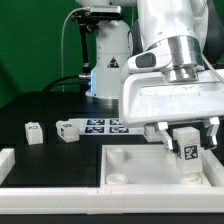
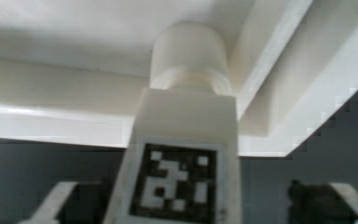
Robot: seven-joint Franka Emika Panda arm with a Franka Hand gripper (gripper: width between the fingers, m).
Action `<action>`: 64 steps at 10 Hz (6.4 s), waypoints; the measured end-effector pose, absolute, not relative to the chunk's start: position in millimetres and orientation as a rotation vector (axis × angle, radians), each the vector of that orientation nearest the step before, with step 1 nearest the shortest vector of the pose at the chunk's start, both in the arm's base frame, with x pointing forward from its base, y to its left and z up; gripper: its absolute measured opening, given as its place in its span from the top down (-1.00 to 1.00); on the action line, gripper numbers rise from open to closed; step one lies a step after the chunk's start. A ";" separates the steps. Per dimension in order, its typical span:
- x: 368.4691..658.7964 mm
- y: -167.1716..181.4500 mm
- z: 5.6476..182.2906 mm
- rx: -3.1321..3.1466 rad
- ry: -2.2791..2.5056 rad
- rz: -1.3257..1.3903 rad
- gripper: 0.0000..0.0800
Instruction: Assemble one leg
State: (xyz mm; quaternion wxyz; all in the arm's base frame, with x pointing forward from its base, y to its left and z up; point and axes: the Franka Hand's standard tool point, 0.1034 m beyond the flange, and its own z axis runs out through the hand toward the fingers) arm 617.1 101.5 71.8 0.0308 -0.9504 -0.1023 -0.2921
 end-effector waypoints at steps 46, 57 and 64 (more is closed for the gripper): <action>628.5 122.2 72.4 -2.527 1.663 0.094 -0.51; 631.0 117.7 74.8 -3.015 -0.197 -0.034 -0.62; 631.8 117.2 74.5 -3.017 0.108 -0.063 0.27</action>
Offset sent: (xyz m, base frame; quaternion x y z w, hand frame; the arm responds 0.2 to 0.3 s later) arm 0.0000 0.0000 0.0000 0.0000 0.0000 0.0000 1.0000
